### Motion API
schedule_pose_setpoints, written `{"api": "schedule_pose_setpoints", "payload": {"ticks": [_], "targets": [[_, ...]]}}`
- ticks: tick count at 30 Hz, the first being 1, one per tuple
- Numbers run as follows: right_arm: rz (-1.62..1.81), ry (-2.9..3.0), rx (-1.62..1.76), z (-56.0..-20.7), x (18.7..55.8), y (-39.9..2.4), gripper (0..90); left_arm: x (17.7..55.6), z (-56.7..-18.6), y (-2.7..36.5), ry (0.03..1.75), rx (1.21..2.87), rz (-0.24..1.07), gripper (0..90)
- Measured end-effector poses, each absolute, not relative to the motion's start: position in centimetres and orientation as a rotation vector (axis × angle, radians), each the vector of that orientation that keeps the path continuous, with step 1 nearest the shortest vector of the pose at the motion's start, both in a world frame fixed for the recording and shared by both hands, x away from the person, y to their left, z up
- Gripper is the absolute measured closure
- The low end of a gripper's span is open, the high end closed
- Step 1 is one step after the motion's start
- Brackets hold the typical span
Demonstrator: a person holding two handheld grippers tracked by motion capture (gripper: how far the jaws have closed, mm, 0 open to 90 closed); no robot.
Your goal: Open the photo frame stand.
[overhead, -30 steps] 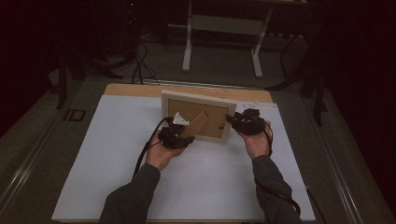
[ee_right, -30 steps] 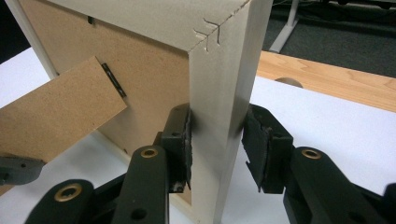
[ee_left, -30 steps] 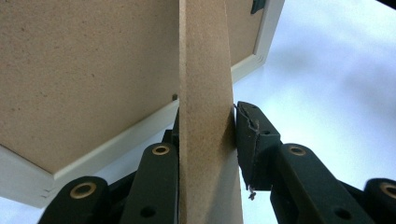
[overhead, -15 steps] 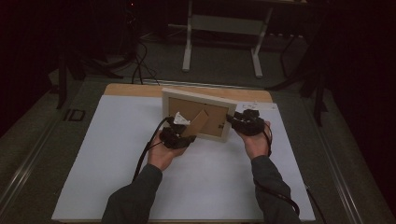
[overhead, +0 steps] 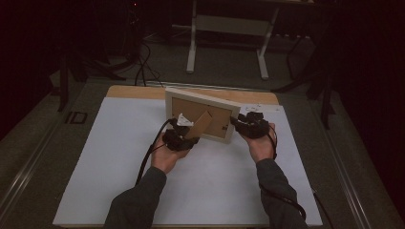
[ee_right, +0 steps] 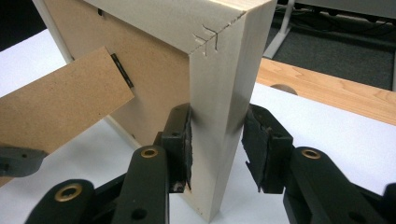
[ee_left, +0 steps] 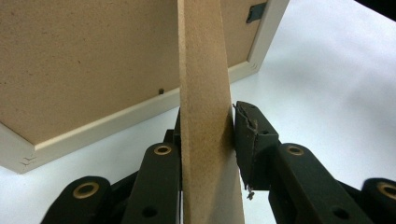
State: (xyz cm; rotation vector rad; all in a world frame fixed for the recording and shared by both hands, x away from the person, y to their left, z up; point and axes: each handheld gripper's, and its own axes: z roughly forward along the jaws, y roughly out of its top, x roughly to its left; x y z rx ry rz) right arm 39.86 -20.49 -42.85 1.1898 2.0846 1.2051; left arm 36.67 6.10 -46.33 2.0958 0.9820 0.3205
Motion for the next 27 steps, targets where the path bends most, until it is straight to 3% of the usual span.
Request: {"api": "schedule_pose_setpoints", "payload": {"ticks": [27], "targets": [[1.209, 2.082, 1.098, -43.1, 38.2, -20.5, 64.0, 36.5, -47.1, 6.1, 0.953, 2.123, 0.342, 71.1]]}}
